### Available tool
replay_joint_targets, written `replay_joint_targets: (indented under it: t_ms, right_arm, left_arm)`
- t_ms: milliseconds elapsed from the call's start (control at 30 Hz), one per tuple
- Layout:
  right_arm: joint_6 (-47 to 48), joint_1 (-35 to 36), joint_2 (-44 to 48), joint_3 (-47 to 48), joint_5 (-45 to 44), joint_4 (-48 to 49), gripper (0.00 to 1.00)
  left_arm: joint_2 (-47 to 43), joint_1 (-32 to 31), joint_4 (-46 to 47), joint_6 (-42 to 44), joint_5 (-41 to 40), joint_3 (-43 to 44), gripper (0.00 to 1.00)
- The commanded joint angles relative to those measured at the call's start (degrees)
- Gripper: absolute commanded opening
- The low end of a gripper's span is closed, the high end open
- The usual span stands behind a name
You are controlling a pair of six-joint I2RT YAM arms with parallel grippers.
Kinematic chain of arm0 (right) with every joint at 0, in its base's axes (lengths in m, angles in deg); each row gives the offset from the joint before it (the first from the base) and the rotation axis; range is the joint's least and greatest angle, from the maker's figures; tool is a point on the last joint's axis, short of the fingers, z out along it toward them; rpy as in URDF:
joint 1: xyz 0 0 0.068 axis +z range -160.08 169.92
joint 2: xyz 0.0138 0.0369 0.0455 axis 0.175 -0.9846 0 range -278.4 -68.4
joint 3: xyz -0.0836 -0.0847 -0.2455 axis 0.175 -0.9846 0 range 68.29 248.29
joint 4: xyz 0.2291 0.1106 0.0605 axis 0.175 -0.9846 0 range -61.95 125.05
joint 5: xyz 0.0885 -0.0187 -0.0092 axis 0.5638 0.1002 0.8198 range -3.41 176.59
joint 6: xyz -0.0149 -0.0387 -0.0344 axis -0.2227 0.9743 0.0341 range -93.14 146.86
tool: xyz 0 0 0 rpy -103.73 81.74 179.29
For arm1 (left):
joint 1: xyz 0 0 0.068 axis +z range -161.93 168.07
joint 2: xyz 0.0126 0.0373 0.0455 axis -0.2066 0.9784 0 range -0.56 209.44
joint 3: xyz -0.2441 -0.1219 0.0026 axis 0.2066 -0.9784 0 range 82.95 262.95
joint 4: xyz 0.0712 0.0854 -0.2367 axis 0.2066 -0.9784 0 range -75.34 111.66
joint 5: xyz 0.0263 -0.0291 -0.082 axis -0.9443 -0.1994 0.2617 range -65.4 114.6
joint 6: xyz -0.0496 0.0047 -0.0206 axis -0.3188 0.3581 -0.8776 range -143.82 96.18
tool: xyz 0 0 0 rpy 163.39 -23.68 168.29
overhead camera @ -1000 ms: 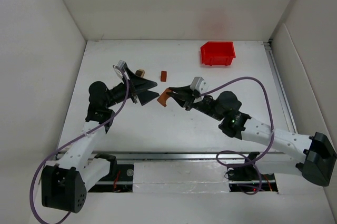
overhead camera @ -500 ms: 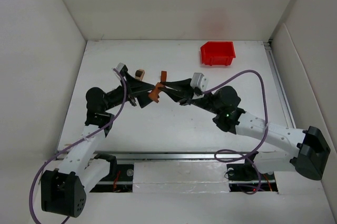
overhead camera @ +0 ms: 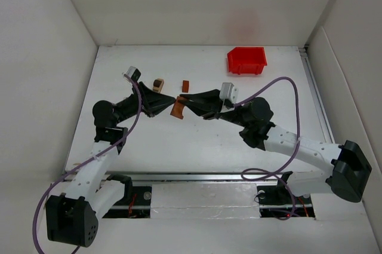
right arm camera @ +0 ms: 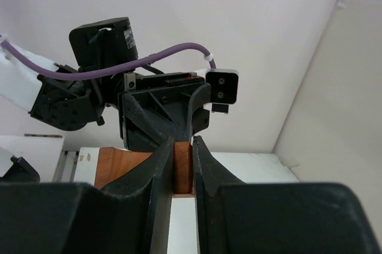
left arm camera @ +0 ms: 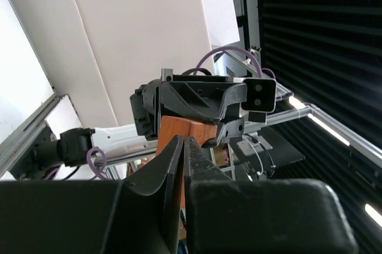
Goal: Build the wood block tower
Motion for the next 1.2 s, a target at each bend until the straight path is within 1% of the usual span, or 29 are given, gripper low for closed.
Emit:
replay_joint_targets:
  t_ms: [0, 133, 167, 200, 267, 300, 333, 400, 433, 533, 667, 700, 800, 867, 933, 1033, 1133, 1167]
  right_arm:
    - [-2.06, -0.85, -1.3, -0.54, 1.87, 6.89, 0.0]
    - [-3.03, -1.38, -2.26, 0.34, 2.31, 7.42, 0.0]
    - [-3.21, -1.38, -2.52, 0.6, 2.92, 7.51, 0.0]
    - [-3.47, -1.38, -2.61, 0.69, 3.27, 7.51, 0.0]
    - [-3.74, -1.38, -2.35, 0.96, 3.8, 7.78, 0.0]
    - [-3.82, -1.38, -2.18, 0.96, 3.89, 8.04, 0.0]
    - [-3.91, -1.38, -2.0, 0.96, 4.15, 8.3, 0.0]
    - [-3.91, -1.38, -2.09, 1.31, 4.33, 8.56, 0.0]
    - [-4.09, -1.9, -2.17, 1.57, 4.33, 8.74, 0.0]
    - [-4.52, -1.91, -3.4, 3.59, 5.74, 9.79, 0.0]
    - [-5.93, -2.52, -5.77, 6.49, 9.07, 13.13, 0.0]
    - [-8.63, -2.52, -6.3, 7.19, 9.69, 14.01, 0.0]
    - [-11.46, -3.05, -8.41, 9.3, 11.36, 17.44, 0.0]
    - [-13.05, -3.05, -10.16, 11.15, 12.76, 19.63, 0.0]
    - [-15.5, -3.05, -11.4, 12.03, 13.03, 22.52, 0.0]
    - [-17.62, -3.58, -13.68, 14.14, 14.79, 24.12, 0.0]
    - [-17.45, -4.27, -13.87, 13.88, 14.0, 24.29, 0.0]
    - [-17.53, -4.28, -13.87, 13.27, 14.17, 24.65, 0.0]
  left_arm:
    - [-1.65, -0.49, 5.97, -0.67, 1.37, 3.44, 0.0]
    - [-1.56, -0.49, 5.28, -0.24, 1.28, 3.79, 0.0]
    - [-1.64, -0.49, 4.58, 0.46, 1.28, 3.79, 0.03]
    - [-1.65, -0.49, 4.48, 0.2, 0.94, 3.18, 0.15]
    - [-1.65, -0.49, 6.05, -0.85, 0.58, 1.78, 0.47]
    - [-1.65, -0.49, 7.46, -2.68, 0.23, 1.59, 0.53]
    - [-1.47, -0.49, 9.38, -3.4, 0.14, 1.42, 0.65]
    - [-1.38, -0.49, 11.76, -6.02, -0.12, 1.51, 0.74]
    - [-1.12, -0.49, 14.73, -7.08, -0.3, 1.68, 0.76]
    - [-0.68, -0.49, 18.88, -10.95, -0.3, 2.73, 0.78]
    - [-0.68, -0.49, 20.48, -12.72, -0.21, 3.26, 0.73]
    - [-0.77, -0.49, 20.56, -12.89, -0.38, 3.0, 0.73]
    - [-0.68, -0.49, 22.14, -14.29, -0.47, 2.12, 0.72]
    - [-0.33, -0.49, 24.95, -16.13, -0.3, 1.6, 0.69]
    - [0.02, -0.49, 27.23, -16.94, -0.21, 1.5, 0.68]
    - [0.37, -0.49, 30.21, -18.52, -0.48, 1.42, 0.65]
    - [0.55, -0.49, 32.43, -19.92, -0.3, 1.77, 0.53]
    - [0.55, -0.49, 32.52, -20.01, -0.12, 2.03, 0.47]
